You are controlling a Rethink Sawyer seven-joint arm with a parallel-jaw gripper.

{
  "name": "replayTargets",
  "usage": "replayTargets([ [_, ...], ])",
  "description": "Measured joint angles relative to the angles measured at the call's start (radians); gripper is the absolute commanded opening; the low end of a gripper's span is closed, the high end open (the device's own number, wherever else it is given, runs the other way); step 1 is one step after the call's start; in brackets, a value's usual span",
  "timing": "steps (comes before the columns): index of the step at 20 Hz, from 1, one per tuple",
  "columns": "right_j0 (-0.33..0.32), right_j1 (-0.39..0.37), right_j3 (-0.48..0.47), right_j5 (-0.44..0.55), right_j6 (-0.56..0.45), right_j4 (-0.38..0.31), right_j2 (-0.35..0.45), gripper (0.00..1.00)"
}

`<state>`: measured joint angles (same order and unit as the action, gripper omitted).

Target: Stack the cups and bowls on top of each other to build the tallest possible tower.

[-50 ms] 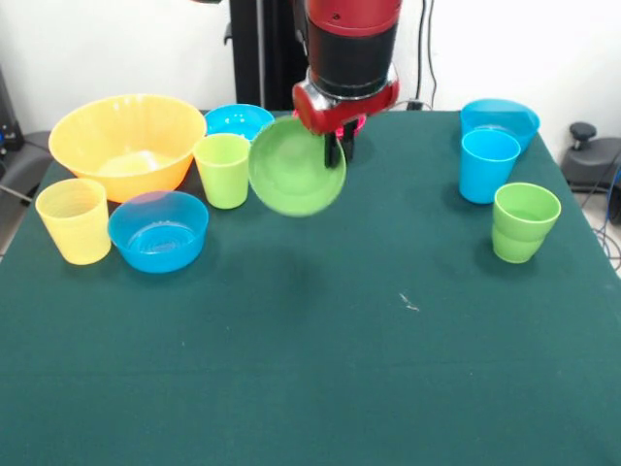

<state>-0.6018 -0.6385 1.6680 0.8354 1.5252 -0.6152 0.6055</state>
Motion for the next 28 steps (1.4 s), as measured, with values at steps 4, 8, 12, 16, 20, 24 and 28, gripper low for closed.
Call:
replayTargets([
  [4,0.003,0.0,0.01,-0.336,0.009,-0.044,-0.02,0.0],
  [8,0.034,0.0,0.021,-0.75,0.045,-0.067,-0.088,0.0],
  [12,0.058,0.0,0.035,-1.036,0.074,-0.068,-0.135,0.0],
  [16,0.046,0.0,0.047,-1.125,0.078,-0.084,-0.128,0.0],
  [20,0.049,0.0,0.049,-1.131,0.078,-0.105,-0.146,0.0],
  [24,0.085,0.0,0.049,-1.152,0.078,-0.107,-0.199,0.0],
  [28,0.155,0.0,0.049,-1.167,0.078,-0.107,-0.288,0.0],
])
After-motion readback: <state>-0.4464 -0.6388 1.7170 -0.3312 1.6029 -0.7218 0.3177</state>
